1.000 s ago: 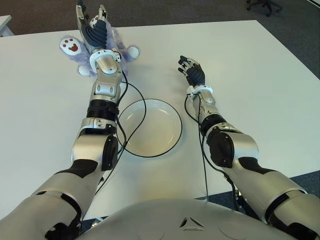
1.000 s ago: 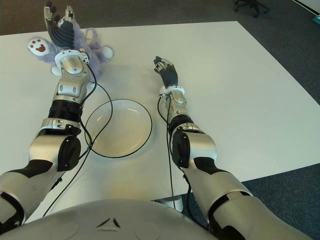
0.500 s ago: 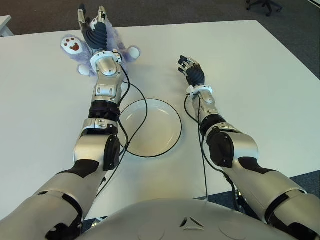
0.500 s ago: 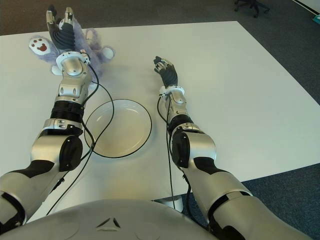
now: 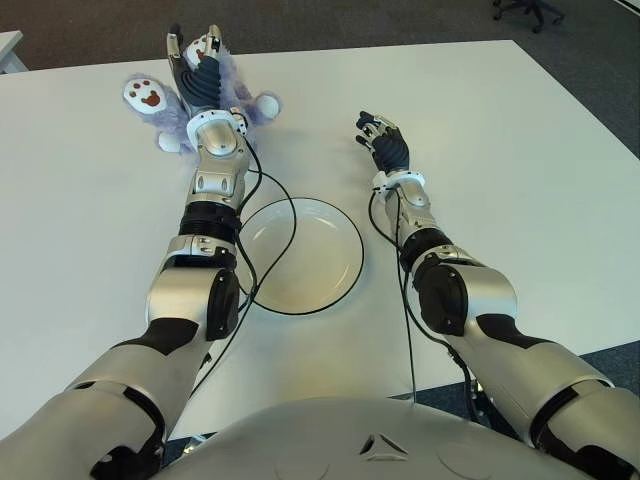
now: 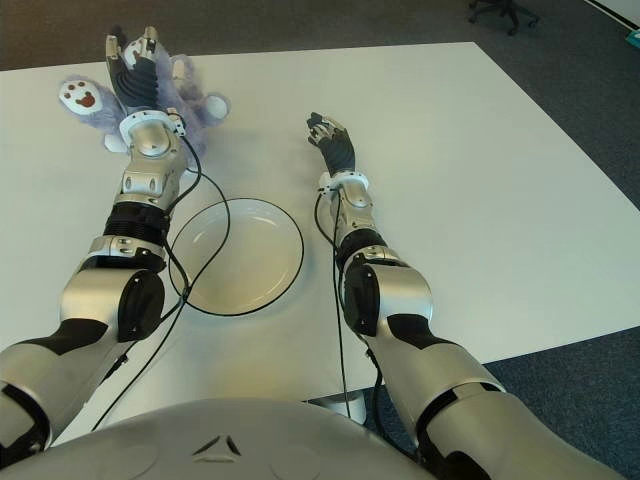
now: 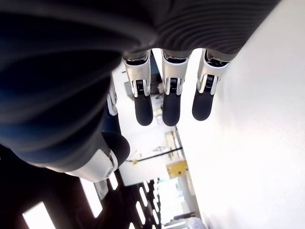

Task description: Put the doll into the plate.

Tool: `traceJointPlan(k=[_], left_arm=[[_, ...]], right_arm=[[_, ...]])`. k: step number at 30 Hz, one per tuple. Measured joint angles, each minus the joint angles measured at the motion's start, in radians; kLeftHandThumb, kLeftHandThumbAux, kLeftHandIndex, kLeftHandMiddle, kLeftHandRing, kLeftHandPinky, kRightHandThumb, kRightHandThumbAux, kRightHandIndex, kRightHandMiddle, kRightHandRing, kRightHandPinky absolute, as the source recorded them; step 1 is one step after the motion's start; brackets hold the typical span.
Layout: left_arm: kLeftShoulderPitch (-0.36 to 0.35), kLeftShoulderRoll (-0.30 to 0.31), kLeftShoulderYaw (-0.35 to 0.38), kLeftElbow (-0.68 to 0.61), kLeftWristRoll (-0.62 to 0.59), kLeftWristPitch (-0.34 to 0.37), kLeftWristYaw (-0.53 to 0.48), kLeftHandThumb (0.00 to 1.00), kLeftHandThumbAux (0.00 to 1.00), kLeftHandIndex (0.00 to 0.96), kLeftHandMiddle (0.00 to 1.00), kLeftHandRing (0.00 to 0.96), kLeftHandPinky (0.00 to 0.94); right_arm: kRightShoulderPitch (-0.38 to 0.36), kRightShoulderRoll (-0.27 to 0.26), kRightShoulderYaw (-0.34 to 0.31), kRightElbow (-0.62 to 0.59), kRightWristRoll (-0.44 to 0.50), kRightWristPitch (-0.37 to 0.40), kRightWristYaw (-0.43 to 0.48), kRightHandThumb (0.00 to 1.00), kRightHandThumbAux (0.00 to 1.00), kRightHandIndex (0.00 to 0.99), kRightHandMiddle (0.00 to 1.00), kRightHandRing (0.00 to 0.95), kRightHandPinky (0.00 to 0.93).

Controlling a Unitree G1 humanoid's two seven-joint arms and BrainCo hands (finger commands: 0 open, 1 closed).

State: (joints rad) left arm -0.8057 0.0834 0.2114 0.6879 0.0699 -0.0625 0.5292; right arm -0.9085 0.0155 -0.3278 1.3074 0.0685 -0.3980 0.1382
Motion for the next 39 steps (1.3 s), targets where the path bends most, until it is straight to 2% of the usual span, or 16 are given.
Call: traceJointPlan(k=[6,15,18,25,31,39], left_arm=[[-0.015,0.002,0.004,0.02,-0.013,0.023,-0.029,0.308,0.462,0.071,0.067,0.052,0.091],[-0.05,0.009,0.009,0.06,-0.034,0.053,-0.059,0.282,0.454,0.066,0.072,0.058,0.092],[-0.052,0.012,0.007,0.068,-0.034,0.061,-0.068,0.247,0.458,0.1,0.097,0.085,0.132],[-0.056,0.025,0.001,0.08,-0.031,0.08,-0.08,0.227,0.452,0.145,0.123,0.105,0.143],[-0.062,0.038,-0.013,0.089,-0.026,0.108,-0.086,0.25,0.465,0.255,0.167,0.15,0.184],[-0.077,0.05,-0.028,0.102,-0.026,0.136,-0.096,0.245,0.454,0.274,0.187,0.165,0.188]], right_arm=[[0.0,-0.001,0.0,-0.001,-0.001,0.0,-0.004,0.702,0.732,0.4,0.15,0.123,0.162],[0.001,-0.001,0.014,0.0,-0.015,0.0,-0.011,0.704,0.73,0.401,0.151,0.123,0.163],[0.001,-0.001,0.016,0.0,-0.016,0.0,-0.012,0.703,0.729,0.402,0.154,0.122,0.163],[0.001,0.0,0.016,0.0,-0.015,0.0,-0.014,0.702,0.729,0.403,0.159,0.127,0.164],[0.0,0.004,-0.005,0.0,0.008,0.0,-0.007,0.705,0.73,0.401,0.156,0.125,0.157],[0.0,0.007,-0.02,0.0,0.017,0.001,0.003,0.704,0.73,0.401,0.153,0.124,0.156]])
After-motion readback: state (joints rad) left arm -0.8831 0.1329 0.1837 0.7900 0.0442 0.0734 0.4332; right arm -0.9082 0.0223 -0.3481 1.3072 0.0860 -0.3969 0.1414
